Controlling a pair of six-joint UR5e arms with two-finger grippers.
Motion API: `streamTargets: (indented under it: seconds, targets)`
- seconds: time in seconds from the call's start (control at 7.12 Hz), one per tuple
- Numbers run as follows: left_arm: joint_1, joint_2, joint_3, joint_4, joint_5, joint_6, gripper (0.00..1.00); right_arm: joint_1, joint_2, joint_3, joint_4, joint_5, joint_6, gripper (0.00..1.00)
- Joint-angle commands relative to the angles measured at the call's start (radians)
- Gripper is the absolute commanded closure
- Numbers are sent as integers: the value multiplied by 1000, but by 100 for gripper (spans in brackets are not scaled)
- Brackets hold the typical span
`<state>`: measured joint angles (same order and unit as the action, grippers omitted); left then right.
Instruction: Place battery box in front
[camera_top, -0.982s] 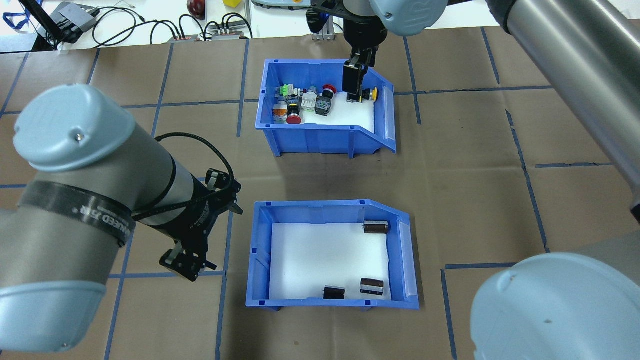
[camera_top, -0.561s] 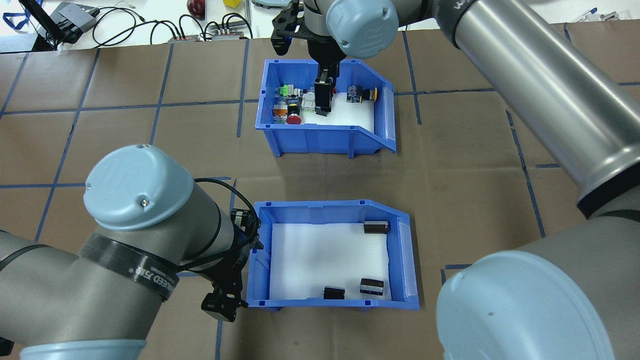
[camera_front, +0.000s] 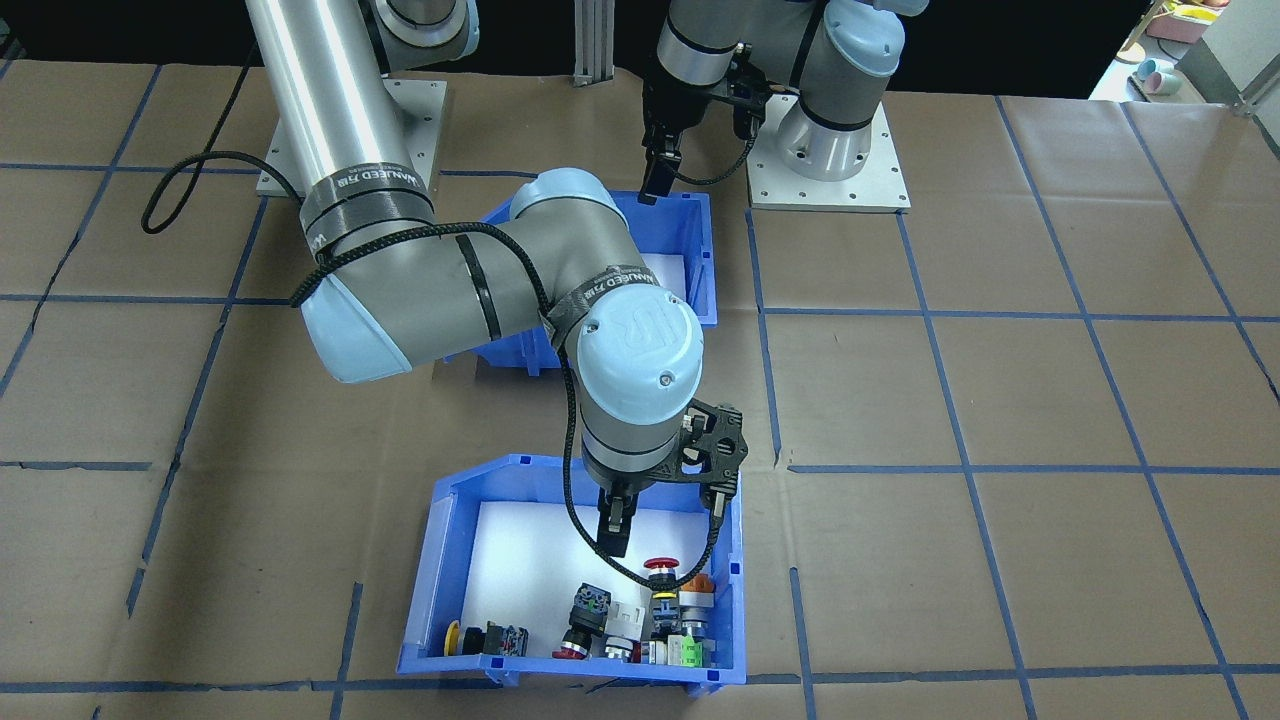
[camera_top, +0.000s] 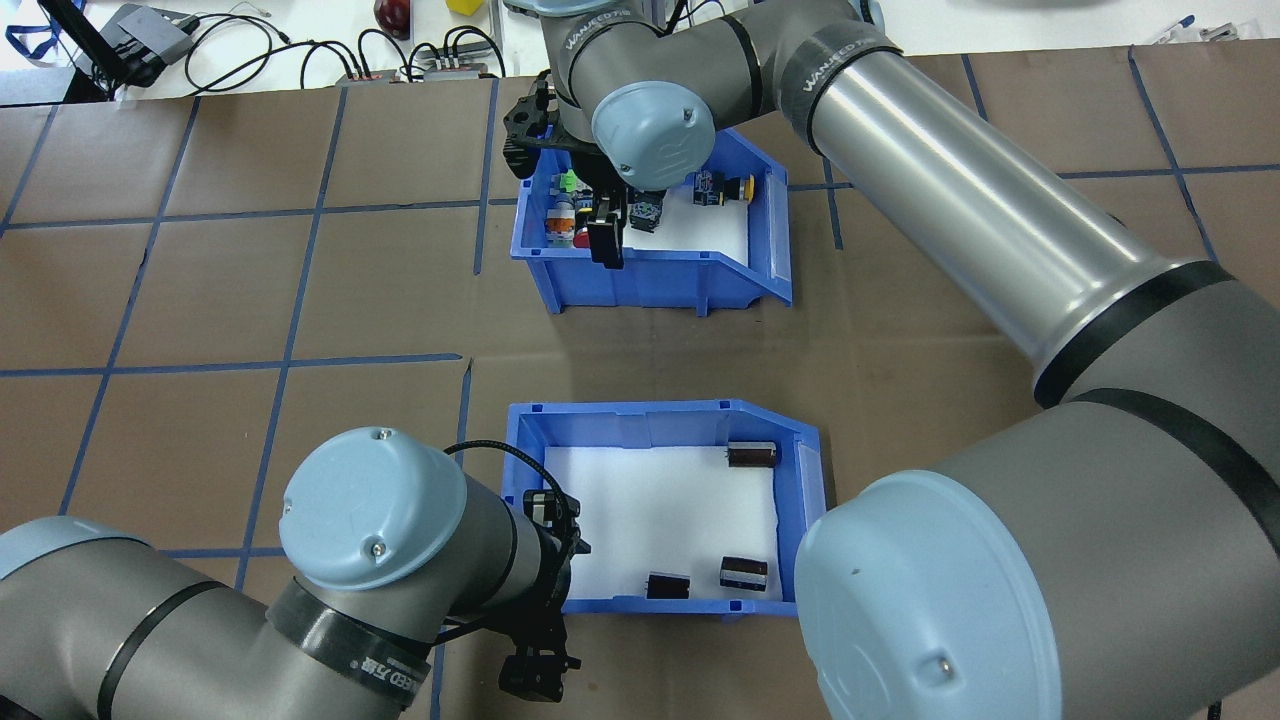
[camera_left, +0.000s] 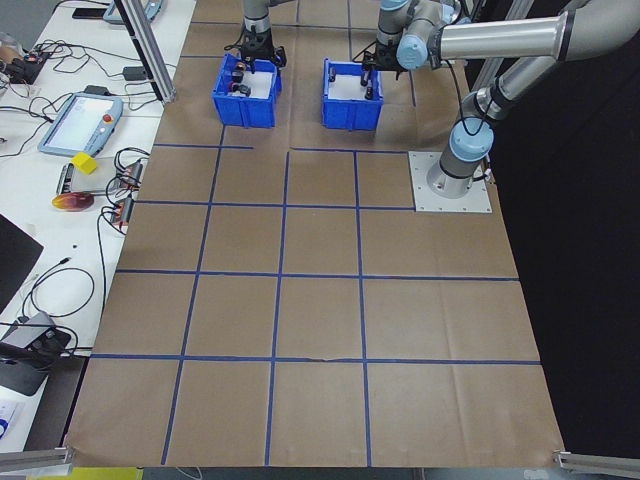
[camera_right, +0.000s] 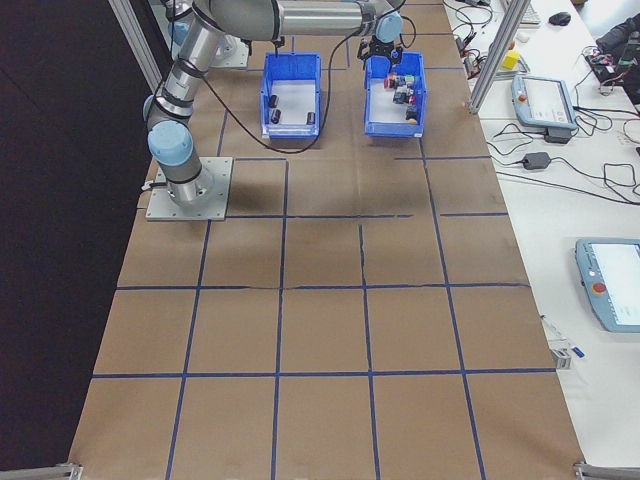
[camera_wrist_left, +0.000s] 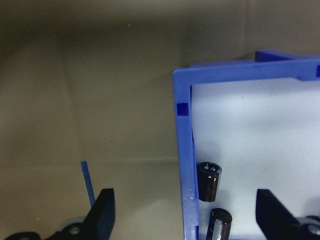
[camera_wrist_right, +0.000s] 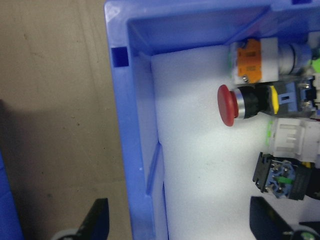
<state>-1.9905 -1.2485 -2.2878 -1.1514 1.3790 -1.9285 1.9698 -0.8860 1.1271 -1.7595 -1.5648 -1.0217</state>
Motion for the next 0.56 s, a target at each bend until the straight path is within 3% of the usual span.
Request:
streamTargets:
  seconds: [0.0,0.14,0.42]
  targets:
    - [-31,-35,-22,77,5,-40,1,4,9,52,-23,-1,2,0]
    - [-34,-81,-22,141,18,-40,1,4,10,56,-37,-1,20,0]
    - [-65,-165,-22,225,18,-79,1,4,-1,54,-19,-8,25,46]
